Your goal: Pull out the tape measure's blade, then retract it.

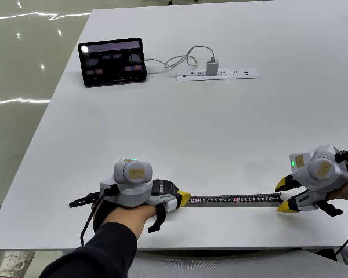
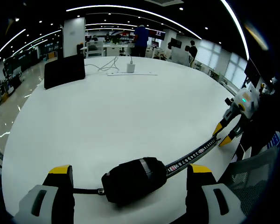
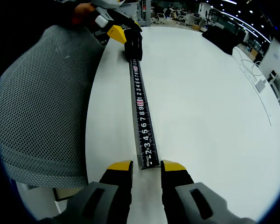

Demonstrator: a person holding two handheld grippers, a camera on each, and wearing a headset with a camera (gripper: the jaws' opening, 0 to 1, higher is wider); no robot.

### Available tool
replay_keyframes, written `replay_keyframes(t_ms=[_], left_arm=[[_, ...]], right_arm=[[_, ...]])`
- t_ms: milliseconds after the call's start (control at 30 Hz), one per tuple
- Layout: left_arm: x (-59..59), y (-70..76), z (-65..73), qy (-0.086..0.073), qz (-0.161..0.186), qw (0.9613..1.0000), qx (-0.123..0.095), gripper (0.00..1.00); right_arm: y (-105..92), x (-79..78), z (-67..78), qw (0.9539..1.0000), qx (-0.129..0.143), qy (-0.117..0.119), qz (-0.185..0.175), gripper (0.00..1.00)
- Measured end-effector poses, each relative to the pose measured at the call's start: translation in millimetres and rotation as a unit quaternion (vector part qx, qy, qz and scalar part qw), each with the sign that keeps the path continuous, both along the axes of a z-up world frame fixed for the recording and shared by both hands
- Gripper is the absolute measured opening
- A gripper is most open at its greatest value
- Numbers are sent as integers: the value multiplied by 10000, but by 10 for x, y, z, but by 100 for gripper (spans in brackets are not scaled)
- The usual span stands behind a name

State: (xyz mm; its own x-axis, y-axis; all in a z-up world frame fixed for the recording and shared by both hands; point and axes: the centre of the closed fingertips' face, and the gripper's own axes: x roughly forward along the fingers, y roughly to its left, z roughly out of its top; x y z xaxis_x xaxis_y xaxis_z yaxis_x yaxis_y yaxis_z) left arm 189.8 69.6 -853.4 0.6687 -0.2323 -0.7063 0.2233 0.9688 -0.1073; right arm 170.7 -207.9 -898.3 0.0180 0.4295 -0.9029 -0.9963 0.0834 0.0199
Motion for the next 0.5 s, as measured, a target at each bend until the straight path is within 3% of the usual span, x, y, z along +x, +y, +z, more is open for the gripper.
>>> replay_keyframes(t_ms=[267,500], left_arm=[[-18,-72,-47,101,-46,9998,-144,94],[-31,-18,-103,266,162,9993,-213,81]], right_arm=[[-4,14,-27,9999,-123,-72,24,12],[-16,33,-69,9992,-381,-95,-56,11]])
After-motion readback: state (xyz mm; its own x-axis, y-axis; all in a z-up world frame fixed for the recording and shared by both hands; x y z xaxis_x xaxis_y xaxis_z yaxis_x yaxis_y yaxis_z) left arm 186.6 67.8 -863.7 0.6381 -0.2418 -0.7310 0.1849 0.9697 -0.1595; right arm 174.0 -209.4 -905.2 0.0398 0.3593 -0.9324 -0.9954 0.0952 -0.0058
